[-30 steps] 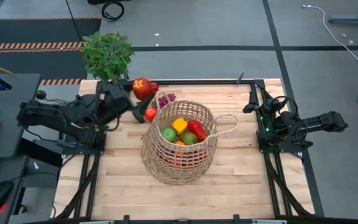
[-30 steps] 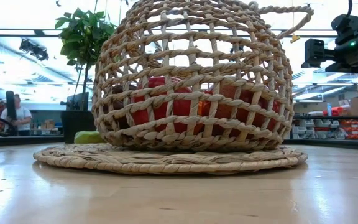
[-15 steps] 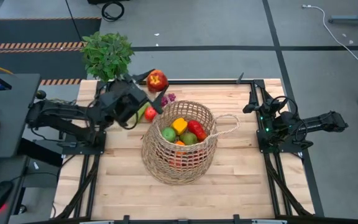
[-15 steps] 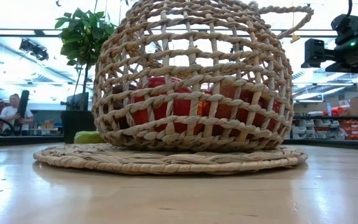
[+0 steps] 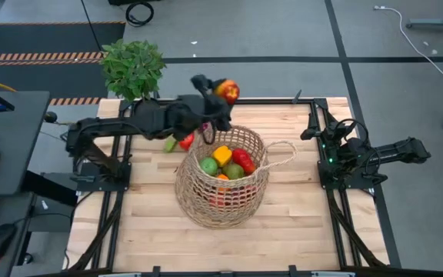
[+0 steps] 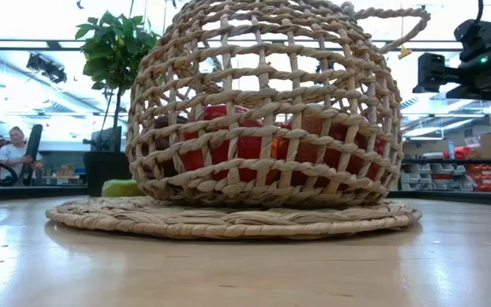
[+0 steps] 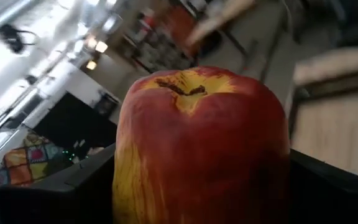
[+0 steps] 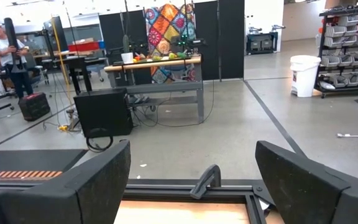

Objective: Build produce basket
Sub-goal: Put the red apple into the brown basket

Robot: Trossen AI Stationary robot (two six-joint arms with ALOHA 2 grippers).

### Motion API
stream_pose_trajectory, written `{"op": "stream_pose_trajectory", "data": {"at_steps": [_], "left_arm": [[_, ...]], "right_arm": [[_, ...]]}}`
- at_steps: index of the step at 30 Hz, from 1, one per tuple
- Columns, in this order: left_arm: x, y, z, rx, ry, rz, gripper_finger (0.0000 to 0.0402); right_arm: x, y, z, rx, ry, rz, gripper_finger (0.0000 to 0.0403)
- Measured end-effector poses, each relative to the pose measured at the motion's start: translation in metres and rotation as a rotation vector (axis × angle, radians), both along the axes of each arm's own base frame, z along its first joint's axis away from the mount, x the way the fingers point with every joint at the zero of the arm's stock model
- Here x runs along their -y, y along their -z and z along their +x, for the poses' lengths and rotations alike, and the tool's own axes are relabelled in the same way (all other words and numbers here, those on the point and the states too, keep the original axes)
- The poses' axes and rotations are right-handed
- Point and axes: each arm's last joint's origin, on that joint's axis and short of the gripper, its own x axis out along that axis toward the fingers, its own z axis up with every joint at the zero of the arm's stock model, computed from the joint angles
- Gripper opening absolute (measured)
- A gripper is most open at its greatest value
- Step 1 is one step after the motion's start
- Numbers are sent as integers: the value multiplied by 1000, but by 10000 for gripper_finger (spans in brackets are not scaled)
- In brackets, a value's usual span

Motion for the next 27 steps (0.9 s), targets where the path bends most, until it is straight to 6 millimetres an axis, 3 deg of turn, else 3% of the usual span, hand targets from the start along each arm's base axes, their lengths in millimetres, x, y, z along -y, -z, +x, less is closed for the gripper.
{"op": "stream_pose_trajectory", "data": {"at_steps": [5, 12, 19, 24, 27], "left_arm": [[10, 21, 23, -226, 22, -32, 344], [30, 56, 44, -412, 86, -26, 344], [43, 113, 62, -689, 115, -27, 344], [52, 143, 72, -734, 92, -88, 344], [56, 150, 70, -733, 94, -162, 344]], "right_arm": [[0, 0, 0, 0, -1, -1, 349], [0, 0, 0, 0, -3, -2, 349], [0, 0, 0, -1, -4, -2, 349], [0, 0, 0, 0, -4, -2, 349], [0, 0, 0, 0, -4, -2, 349]]}}
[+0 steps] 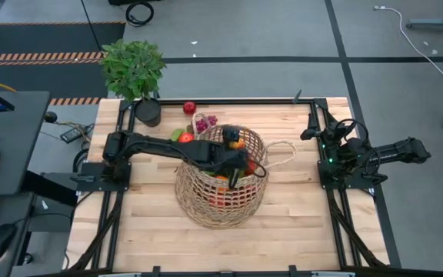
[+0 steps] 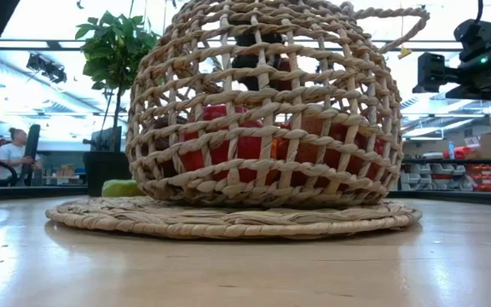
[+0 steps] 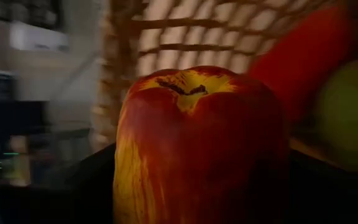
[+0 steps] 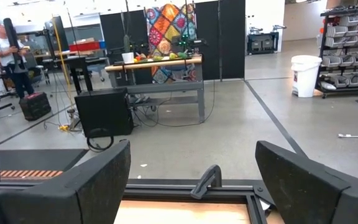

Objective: Build produce basket
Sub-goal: Put the red apple into the brown basket

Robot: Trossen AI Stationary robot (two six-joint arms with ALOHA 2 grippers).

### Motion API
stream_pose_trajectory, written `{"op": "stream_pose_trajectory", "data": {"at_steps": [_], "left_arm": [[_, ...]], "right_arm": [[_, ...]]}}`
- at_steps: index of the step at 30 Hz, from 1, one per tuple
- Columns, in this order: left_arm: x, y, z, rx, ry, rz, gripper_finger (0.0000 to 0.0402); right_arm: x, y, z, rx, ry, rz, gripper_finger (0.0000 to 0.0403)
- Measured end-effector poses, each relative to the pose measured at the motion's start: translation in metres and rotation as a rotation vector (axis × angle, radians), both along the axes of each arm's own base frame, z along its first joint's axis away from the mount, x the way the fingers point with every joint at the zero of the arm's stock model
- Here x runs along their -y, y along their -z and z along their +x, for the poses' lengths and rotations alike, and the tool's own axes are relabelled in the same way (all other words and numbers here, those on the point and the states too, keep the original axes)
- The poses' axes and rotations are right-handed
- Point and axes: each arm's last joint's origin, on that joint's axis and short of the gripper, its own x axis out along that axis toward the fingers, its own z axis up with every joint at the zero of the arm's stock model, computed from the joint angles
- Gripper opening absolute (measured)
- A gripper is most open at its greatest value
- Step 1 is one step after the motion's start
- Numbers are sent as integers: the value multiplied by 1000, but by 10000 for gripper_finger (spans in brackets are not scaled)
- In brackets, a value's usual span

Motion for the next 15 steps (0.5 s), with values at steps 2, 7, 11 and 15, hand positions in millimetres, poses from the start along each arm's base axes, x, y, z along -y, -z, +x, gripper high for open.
{"op": "stream_pose_trajectory", "data": {"at_steps": [2, 7, 11, 15], "left_arm": [[1, 2, -2, 31, -29, -110, 348], [-8, 8, -8, 52, -166, -354, 354], [-18, 9, -10, 88, -262, -472, 354], [-33, -14, -6, 226, -409, -664, 354]], "right_arm": [[0, 0, 0, 0, 0, 0, 349], [0, 0, 0, 0, 1, 0, 349], [0, 0, 0, 1, 1, 0, 349], [0, 0, 0, 0, 1, 0, 349]]}}
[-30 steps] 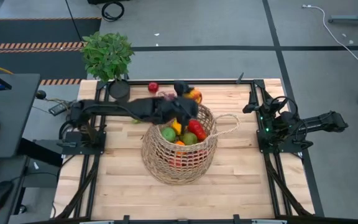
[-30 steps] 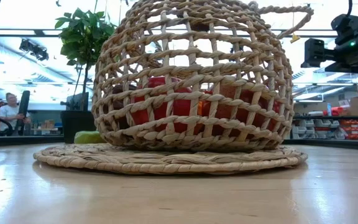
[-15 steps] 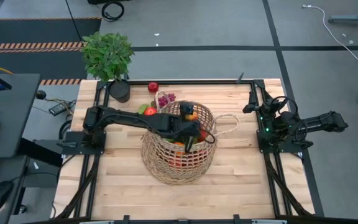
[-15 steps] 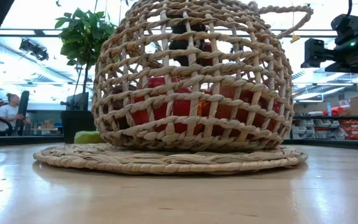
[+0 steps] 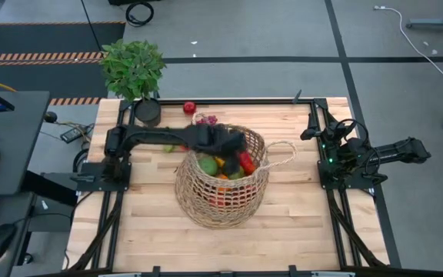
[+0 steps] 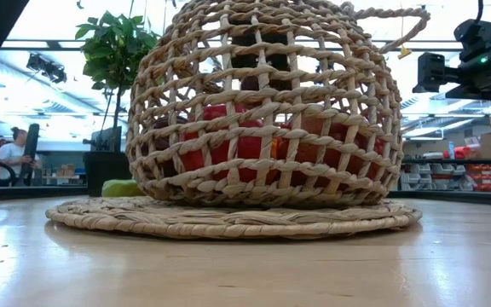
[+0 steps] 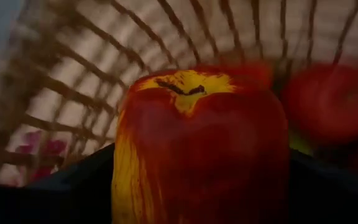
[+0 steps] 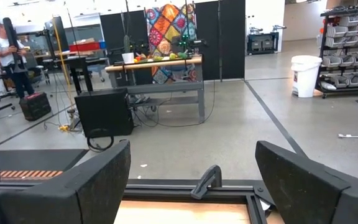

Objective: Build produce basket
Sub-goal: Put the red apple into the brown basket

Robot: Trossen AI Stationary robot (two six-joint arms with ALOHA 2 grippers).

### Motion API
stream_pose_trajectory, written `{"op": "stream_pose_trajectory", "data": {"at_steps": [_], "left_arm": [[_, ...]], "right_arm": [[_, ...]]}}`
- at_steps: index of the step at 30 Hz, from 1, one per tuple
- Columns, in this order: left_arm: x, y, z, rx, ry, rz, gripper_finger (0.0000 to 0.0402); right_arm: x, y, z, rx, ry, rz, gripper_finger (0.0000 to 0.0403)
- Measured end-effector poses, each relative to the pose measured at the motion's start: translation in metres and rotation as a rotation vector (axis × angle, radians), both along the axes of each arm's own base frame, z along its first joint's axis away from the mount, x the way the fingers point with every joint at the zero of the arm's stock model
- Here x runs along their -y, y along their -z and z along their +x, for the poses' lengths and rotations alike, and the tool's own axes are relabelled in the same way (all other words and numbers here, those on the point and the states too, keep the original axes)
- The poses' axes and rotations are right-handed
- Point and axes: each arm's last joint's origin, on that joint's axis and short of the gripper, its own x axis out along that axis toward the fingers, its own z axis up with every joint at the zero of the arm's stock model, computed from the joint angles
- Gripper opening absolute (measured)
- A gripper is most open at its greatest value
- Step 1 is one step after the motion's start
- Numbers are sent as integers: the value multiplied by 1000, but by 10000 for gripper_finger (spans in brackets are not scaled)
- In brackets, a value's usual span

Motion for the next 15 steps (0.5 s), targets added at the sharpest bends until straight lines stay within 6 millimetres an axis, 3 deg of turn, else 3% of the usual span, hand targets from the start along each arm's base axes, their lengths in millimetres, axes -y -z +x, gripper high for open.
{"op": "stream_pose_trajectory", "data": {"at_steps": [4, 10, 15], "left_arm": [[-17, -23, 3, 118, -102, -154, 355], [-23, -44, 5, 238, -204, -303, 355], [-21, -39, -3, 144, -227, -319, 355]], "right_arm": [[0, 0, 0, 0, -1, 0, 349], [0, 0, 0, 0, 0, 0, 349], [0, 0, 0, 1, 0, 0, 349]]}}
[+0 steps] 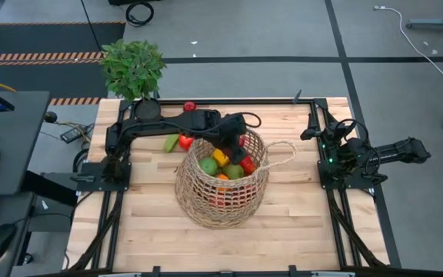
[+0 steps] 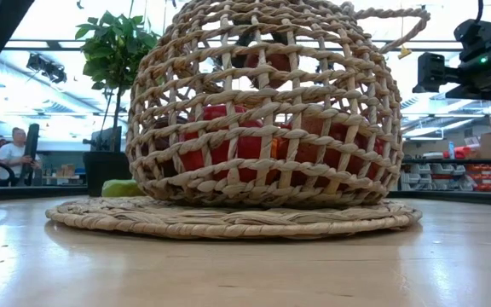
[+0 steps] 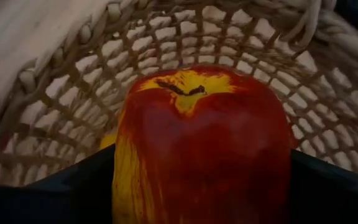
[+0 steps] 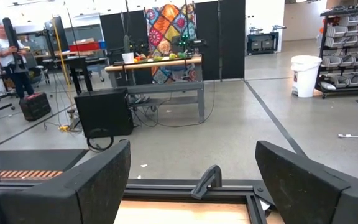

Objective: Build produce basket
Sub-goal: Put the red apple into the brown basket

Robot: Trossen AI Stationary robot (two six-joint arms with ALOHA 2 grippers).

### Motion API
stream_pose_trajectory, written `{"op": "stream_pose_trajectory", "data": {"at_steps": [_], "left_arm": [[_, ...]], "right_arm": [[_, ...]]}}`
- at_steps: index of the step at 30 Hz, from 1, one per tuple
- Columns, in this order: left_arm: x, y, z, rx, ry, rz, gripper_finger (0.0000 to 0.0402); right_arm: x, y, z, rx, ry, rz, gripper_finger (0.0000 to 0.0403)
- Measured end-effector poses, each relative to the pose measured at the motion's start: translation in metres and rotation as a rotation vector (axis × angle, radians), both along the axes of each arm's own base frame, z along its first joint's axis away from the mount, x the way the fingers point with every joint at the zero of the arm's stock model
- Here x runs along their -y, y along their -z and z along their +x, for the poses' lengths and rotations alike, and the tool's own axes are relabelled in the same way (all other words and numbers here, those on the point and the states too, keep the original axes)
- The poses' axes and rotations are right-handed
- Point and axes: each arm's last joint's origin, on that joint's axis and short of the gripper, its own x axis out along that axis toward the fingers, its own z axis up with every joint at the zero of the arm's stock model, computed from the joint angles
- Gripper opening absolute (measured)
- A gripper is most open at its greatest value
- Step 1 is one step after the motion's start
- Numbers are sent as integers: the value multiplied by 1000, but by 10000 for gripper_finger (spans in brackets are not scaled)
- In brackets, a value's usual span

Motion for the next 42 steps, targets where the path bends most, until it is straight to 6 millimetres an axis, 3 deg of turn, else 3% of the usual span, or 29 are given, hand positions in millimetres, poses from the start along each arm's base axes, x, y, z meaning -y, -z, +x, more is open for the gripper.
{"op": "stream_pose_trajectory", "data": {"at_steps": [7, 11, 15, 22, 34, 42], "left_arm": [[11, -2, 0, 8, 81, 16, 355], [-5, -1, -2, -1, 96, 25, 355], [-19, -2, -3, 32, 111, -97, 355], [-20, -2, -4, 42, 167, -201, 355], [-13, 2, -10, -40, 284, -155, 355], [-18, 0, -7, -3, 329, -107, 355]], "right_arm": [[0, 0, 0, -1, 0, 0, 349], [0, 0, 0, -1, 0, 0, 349], [0, 0, 0, 0, 0, 0, 349], [0, 0, 0, 0, 0, 0, 349], [0, 0, 0, 0, 0, 0, 349], [0, -1, 0, 7, -5, -3, 349]]}}
